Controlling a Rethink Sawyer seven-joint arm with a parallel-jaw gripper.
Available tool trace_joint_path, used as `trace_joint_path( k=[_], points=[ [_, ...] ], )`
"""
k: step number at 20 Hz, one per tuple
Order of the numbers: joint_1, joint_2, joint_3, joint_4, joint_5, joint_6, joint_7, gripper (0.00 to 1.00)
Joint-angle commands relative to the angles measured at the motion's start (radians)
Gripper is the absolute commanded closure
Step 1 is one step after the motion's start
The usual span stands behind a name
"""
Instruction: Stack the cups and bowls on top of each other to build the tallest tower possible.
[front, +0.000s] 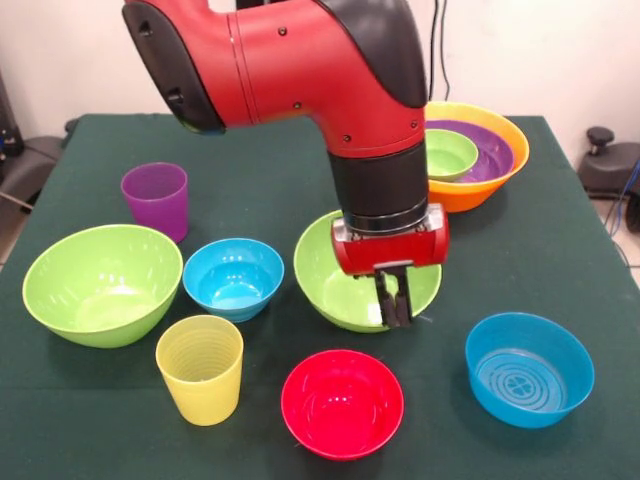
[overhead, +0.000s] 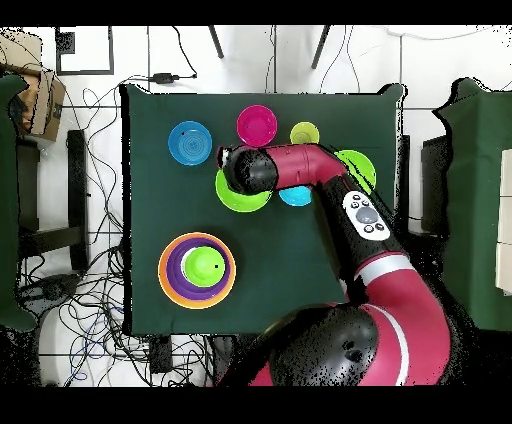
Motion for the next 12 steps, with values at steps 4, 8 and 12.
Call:
trace_joint_path(
  k=[4,8,12],
  points=[
    [0.046,0.004,-0.015,0.062,-0.070,-0.013,-0.070,1.00],
    [0.050,-0.046,-0.014,0.085,-0.043,0.027,-0.060,1.00],
    [0.051,-0.054,-0.017,0.084,-0.039,0.015,-0.045,1.00]
  ],
)
